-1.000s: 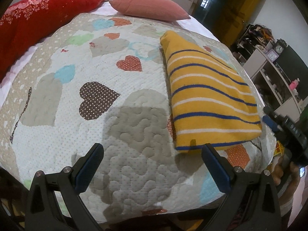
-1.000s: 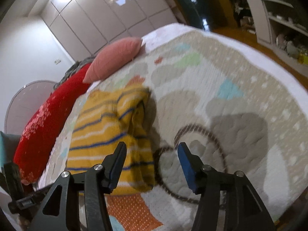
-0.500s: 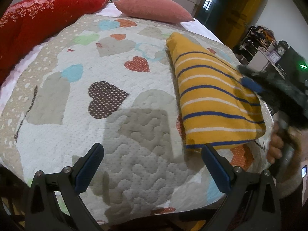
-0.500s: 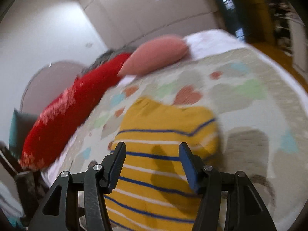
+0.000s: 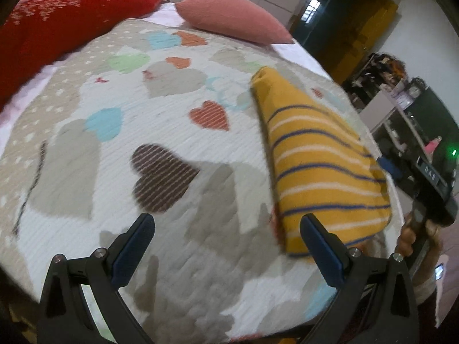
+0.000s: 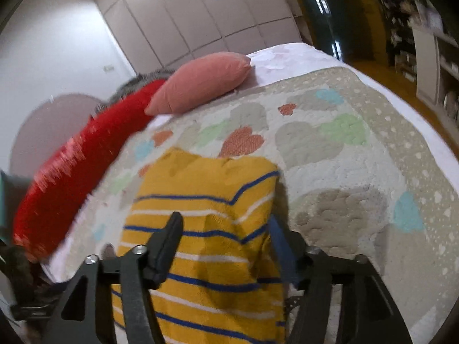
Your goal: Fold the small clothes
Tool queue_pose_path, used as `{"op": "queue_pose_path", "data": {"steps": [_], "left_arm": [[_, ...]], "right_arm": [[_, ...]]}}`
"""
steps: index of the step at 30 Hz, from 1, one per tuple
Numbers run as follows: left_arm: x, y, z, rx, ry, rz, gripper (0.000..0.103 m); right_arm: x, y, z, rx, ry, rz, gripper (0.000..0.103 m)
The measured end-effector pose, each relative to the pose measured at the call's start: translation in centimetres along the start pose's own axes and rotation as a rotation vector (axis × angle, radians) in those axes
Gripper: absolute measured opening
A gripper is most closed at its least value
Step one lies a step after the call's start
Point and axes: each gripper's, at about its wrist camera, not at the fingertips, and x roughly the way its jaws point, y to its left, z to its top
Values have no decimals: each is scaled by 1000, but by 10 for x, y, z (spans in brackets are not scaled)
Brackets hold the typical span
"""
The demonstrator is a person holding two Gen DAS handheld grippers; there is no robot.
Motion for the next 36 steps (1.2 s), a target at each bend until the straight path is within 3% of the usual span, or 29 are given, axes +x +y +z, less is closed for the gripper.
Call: {"op": "queue_pose_path", "data": {"steps": [4, 7, 9, 13, 15, 17, 20, 24, 26, 28, 30, 32, 34, 36], "left_arm": [[26, 0, 23, -2, 12, -65, 101], [52, -8, 40, 17, 65, -179, 101], [69, -21, 47, 57, 97, -236, 101], [112, -47, 53, 77, 206, -371, 101], [122, -56, 53, 85, 214, -369, 101], [121, -61, 58, 80, 214, -402, 84], [110, -59, 72, 37, 188, -415, 74], [96, -57, 97, 29, 126, -409, 73], [97, -56, 109, 32, 121, -362, 75], [107, -53, 114, 30, 120, -265, 76], [123, -48, 111, 44, 139, -144, 77], [128, -43, 103, 34, 148, -148, 82], [120, -38, 97, 11, 131, -172, 82], [102, -40, 92, 37, 86, -148, 82]], "right_arm": [[16, -15, 3, 67, 33, 19, 84], [39, -20, 1, 72, 83, 13, 84], [58, -25, -1, 98, 132, 52, 85], [88, -34, -2, 185, 189, 211, 85], [98, -34, -1, 216, 204, 259, 76], [102, -31, 0, 239, 223, 305, 65], [100, -21, 8, 232, 209, 342, 53], [92, 0, 34, 196, 148, 402, 48], [95, 12, 47, 158, 129, 392, 48], [107, 16, 51, 146, 133, 347, 52], [126, 11, 47, 146, 166, 236, 60], [143, -4, 36, 183, 201, 161, 67], [138, -13, 31, 234, 175, 208, 69], [125, -12, 31, 227, 140, 199, 70]]}}
